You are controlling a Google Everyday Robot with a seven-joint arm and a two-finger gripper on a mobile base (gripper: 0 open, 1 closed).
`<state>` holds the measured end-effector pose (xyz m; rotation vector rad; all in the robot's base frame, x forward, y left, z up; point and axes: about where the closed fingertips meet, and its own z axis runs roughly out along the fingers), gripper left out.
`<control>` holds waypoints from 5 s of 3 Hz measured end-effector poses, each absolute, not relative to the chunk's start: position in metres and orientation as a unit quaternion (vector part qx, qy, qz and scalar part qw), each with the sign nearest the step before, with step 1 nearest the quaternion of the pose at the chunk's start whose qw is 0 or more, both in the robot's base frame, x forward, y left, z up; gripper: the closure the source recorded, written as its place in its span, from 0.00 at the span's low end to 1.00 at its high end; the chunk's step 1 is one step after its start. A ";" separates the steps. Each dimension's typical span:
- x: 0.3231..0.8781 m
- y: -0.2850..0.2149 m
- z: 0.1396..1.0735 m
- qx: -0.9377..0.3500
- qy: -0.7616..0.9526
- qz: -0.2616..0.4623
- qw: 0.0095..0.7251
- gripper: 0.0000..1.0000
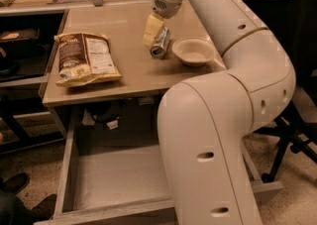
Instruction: Place redbull can into top drawer
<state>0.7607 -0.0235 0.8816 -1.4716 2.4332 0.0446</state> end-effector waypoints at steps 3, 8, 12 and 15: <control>0.781 -0.028 0.852 -0.483 0.864 0.028 0.139 0.00; 0.787 -0.031 0.820 -0.472 0.871 0.050 0.123 0.00; 0.787 -0.031 0.817 -0.473 0.871 0.051 0.122 0.65; 0.800 -0.027 0.841 -0.480 0.860 0.043 0.168 1.00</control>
Offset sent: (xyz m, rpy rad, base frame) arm 0.0239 -0.0173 -0.0111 -0.0226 0.1232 -0.0612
